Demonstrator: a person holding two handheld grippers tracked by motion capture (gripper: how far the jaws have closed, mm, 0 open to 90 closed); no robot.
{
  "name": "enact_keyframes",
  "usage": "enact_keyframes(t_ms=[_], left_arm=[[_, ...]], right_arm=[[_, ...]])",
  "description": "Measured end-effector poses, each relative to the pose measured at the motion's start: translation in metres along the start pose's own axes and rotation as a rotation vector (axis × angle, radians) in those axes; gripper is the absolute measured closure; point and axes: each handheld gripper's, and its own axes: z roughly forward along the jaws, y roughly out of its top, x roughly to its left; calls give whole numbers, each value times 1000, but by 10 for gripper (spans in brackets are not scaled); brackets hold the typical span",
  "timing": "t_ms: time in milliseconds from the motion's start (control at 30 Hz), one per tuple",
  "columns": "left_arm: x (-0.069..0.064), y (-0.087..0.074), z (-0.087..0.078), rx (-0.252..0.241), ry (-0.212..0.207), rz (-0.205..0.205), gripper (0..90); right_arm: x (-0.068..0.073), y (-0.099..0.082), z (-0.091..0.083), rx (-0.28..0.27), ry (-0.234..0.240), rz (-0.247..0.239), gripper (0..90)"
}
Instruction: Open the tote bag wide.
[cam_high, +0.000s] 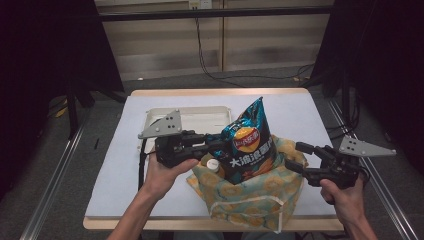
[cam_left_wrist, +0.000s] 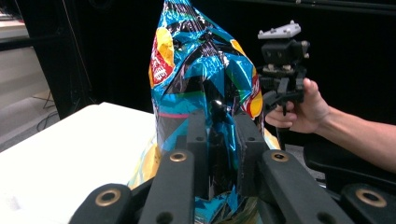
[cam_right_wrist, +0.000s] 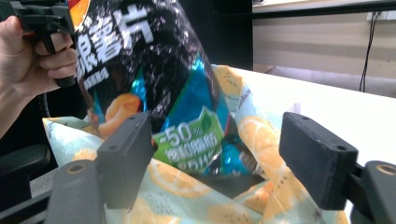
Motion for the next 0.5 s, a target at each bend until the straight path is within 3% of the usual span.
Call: enact_keyframes(t_ms=[500], left_arm=[[6,27,-11,-24,-19,19,796]], right_arm=[[-3,-10,-12,-25,-41,-1,66]])
